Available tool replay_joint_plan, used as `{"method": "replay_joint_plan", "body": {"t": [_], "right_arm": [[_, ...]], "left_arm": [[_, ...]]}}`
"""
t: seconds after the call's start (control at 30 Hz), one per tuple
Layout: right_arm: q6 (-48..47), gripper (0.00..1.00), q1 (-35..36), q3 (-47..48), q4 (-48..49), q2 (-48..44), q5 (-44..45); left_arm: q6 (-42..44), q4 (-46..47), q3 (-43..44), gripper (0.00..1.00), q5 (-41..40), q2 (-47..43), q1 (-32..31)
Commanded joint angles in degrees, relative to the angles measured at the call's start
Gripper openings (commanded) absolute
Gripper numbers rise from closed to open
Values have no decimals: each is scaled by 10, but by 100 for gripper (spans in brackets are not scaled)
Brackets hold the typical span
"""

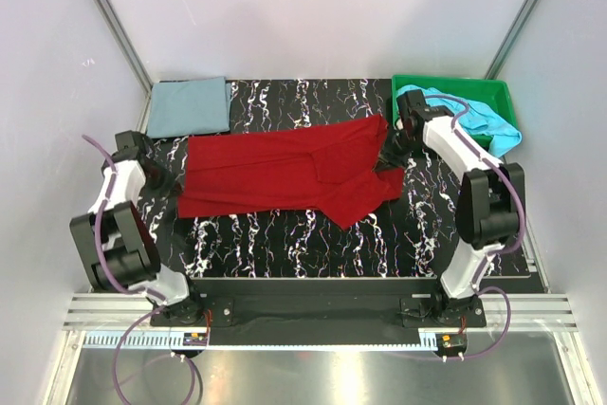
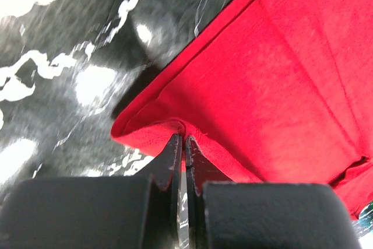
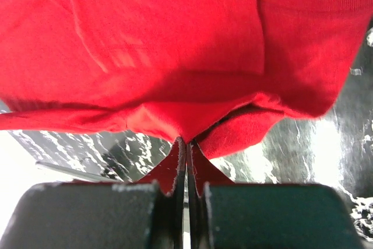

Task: Fold and stack the t-shirts
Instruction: Fold the tshirt

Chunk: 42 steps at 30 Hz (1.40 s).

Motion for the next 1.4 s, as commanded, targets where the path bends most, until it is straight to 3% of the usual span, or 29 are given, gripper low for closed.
{"method": "replay_joint_plan", "body": {"t": [0.0, 0.6, 1.37], "right_arm": [[-13, 0, -18, 62, -4, 24, -40], [-16, 0, -97, 159, -15, 107, -132], [-13, 2, -115, 264, -16, 218, -200]], "left_arm": [[19, 19, 42, 0, 15, 34, -1], [26, 23, 119, 0, 66, 129, -1], [1, 22, 191, 0, 50, 206, 1]]}}
